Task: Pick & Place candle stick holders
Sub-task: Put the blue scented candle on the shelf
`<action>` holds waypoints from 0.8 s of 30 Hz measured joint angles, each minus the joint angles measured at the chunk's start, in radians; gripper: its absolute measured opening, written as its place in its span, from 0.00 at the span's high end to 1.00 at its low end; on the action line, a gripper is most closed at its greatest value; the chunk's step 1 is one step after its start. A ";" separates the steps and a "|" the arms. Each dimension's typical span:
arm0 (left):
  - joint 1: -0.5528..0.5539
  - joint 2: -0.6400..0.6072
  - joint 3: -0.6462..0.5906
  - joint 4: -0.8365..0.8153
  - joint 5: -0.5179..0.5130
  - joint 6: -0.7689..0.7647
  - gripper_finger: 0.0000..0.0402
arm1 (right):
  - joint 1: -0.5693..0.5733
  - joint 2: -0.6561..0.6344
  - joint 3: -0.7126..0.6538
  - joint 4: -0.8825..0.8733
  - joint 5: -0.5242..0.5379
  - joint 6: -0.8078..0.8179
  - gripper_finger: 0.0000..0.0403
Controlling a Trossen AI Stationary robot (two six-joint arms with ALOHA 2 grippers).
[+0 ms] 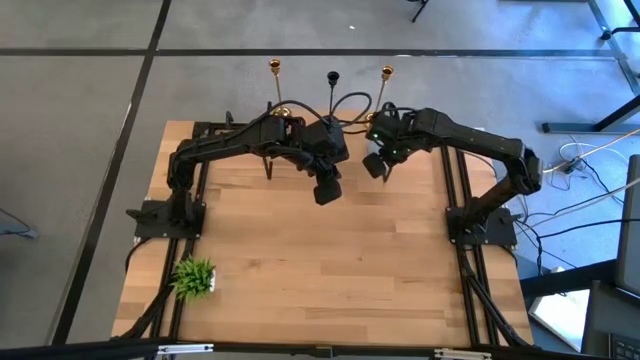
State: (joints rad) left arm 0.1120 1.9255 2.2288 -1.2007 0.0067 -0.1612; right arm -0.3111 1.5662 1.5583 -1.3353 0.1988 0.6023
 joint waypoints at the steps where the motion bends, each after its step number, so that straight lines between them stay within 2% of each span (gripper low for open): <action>1: 0.000 0.000 0.000 0.000 0.000 0.000 1.00 | 0.000 0.000 -0.001 -0.001 0.004 0.000 1.00; 9: 0.000 0.000 0.000 0.000 0.000 -0.006 1.00 | 0.000 0.016 -0.001 -0.003 0.044 0.011 1.00; 24: 0.000 0.000 0.000 0.007 0.000 -0.018 1.00 | 0.001 0.066 -0.001 0.019 0.037 0.027 1.00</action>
State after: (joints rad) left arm 0.1120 1.9255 2.2288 -1.1934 0.0071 -0.1787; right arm -0.3103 1.6321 1.5578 -1.3167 0.2356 0.6294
